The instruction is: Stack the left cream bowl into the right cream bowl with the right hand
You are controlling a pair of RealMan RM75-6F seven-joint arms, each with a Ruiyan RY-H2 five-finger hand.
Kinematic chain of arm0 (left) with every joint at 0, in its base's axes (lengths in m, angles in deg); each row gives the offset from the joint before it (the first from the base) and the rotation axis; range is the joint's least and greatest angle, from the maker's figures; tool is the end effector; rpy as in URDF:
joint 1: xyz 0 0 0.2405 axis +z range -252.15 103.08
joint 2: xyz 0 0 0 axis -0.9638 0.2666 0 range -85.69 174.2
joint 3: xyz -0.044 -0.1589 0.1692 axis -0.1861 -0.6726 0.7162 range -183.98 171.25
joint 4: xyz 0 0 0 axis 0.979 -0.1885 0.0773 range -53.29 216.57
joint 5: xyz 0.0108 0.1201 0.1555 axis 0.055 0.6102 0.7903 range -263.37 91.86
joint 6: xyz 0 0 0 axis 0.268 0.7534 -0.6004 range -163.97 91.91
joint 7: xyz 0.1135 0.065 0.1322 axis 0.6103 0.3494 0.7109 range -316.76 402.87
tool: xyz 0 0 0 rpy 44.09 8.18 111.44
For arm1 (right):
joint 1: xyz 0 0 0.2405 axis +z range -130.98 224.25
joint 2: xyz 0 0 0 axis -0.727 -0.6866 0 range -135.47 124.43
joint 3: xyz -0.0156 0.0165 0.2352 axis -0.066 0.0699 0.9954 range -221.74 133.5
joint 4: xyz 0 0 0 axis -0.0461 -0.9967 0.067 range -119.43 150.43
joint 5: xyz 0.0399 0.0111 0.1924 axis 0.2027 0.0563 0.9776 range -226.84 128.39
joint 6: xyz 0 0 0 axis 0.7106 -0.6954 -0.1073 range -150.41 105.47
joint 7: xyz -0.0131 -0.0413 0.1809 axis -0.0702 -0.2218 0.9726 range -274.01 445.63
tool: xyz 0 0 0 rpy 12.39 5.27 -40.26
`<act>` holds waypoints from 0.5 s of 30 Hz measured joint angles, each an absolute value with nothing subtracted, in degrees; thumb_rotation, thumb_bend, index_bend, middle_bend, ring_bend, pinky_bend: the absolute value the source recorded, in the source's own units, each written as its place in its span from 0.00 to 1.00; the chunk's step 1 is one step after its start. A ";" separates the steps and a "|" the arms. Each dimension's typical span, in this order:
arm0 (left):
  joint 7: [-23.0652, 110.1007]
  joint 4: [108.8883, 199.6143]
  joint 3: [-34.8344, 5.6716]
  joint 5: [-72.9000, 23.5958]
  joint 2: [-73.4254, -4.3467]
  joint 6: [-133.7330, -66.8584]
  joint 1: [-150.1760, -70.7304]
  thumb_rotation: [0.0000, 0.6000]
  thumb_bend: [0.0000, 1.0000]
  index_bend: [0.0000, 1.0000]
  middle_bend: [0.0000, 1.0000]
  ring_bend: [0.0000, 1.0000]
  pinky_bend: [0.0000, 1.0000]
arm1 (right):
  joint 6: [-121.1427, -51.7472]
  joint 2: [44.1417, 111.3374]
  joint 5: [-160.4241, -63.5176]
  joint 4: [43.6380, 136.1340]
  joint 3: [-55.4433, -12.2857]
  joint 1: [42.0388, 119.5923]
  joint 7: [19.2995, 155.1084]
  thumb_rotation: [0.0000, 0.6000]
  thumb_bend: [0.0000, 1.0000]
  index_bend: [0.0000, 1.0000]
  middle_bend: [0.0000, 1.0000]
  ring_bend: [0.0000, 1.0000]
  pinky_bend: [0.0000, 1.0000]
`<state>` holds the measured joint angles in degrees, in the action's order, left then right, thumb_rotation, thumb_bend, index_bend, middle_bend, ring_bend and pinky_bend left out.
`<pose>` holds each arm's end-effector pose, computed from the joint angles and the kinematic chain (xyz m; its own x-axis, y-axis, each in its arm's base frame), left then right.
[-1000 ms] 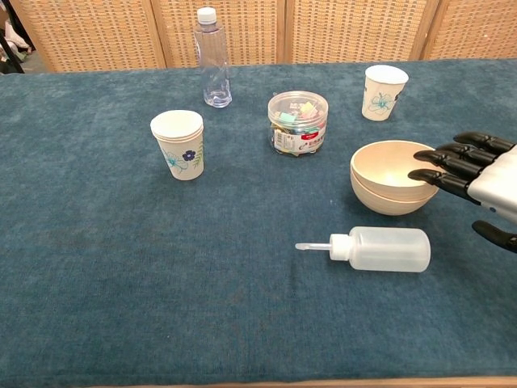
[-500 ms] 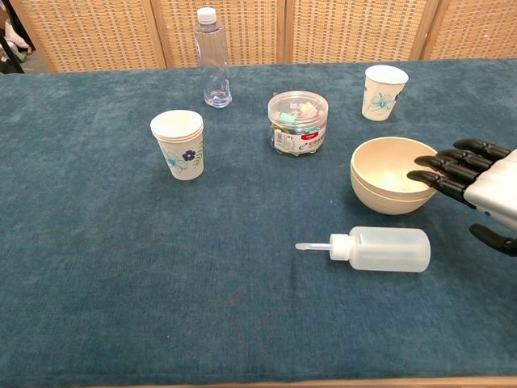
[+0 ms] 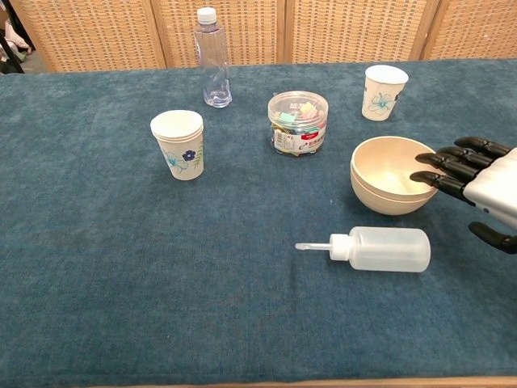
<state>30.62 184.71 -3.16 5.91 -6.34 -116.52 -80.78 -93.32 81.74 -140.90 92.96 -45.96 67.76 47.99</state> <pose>-0.2647 0.2008 0.1766 0.2541 0.1905 0.9482 0.9669 -0.0747 -0.2441 -0.2189 -0.2640 -0.0038 0.8351 0.0438 0.5484 -0.4740 -0.4485 0.7577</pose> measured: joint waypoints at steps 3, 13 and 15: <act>30.72 184.73 -3.15 5.91 -6.33 -116.41 -80.83 1.00 0.00 0.00 0.00 0.00 0.00 | -93.99 81.25 -141.49 93.86 -45.86 67.72 48.03 1.00 0.53 0.00 0.00 0.00 0.00; 30.99 184.75 -3.17 5.92 -6.41 -116.54 -80.76 1.00 0.00 0.00 0.00 0.00 0.00 | -97.21 77.53 -144.36 100.24 -45.51 67.53 48.51 1.00 0.53 0.00 0.00 0.00 0.00; 31.04 184.77 -3.16 5.94 -6.41 -116.58 -80.74 1.00 0.00 0.00 0.00 0.00 0.00 | -97.99 75.94 -145.03 102.18 -45.36 67.51 48.99 1.00 0.53 0.00 0.00 0.00 0.00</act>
